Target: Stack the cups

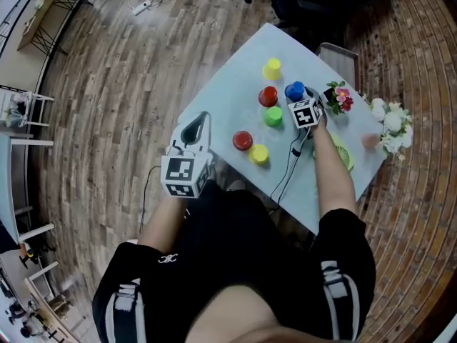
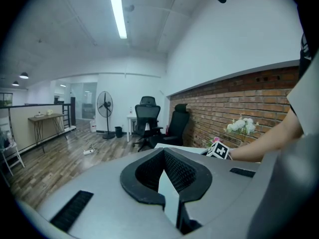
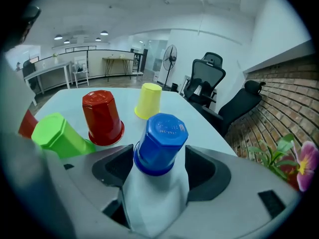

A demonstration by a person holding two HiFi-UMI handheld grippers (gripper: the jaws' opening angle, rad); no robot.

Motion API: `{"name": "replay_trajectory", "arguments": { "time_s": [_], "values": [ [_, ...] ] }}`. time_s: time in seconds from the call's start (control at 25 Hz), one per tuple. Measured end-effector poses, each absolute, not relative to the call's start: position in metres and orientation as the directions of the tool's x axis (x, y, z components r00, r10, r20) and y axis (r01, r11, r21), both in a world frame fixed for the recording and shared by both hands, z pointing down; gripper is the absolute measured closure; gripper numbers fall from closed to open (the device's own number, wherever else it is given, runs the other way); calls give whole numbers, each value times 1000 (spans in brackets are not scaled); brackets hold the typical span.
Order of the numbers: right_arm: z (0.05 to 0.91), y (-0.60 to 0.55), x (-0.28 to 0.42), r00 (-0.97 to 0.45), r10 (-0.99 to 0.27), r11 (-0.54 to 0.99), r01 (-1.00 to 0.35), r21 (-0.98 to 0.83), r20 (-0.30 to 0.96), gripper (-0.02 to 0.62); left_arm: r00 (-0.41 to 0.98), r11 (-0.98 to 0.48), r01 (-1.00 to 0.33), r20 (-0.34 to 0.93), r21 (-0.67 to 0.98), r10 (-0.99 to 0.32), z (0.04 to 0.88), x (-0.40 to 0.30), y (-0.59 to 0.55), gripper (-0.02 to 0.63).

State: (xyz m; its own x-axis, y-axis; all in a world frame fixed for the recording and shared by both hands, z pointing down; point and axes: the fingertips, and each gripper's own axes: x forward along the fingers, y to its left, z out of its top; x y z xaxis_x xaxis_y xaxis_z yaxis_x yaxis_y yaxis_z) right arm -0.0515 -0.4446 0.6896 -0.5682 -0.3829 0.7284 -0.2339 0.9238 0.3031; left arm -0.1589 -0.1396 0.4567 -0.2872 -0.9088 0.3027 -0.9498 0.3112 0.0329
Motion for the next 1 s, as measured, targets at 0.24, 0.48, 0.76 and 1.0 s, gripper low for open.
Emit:
{"name": "replay_trajectory", "arguments": {
  "time_s": [0.24, 0.48, 0.76, 1.0],
  "values": [
    [702, -449, -55, -568, -374, 926, -270, 263, 734, 276, -284, 310, -950, 315, 33, -906, 463, -160, -140, 604],
    [698, -452, -50, -575, -389, 915, -329, 232, 720, 316, -279, 304, -952, 318, 31, -906, 464, -159, -136, 604],
    [671, -444, -47, -604, -410, 906, -356, 230, 683, 324, -262, 285, -958, 299, 36, -918, 456, -158, -131, 604],
    [630, -432, -38, -644, -460, 882, -415, 226, 612, 327, -210, 230, -972, 268, 46, -940, 443, -149, -134, 604]
  ]
}}
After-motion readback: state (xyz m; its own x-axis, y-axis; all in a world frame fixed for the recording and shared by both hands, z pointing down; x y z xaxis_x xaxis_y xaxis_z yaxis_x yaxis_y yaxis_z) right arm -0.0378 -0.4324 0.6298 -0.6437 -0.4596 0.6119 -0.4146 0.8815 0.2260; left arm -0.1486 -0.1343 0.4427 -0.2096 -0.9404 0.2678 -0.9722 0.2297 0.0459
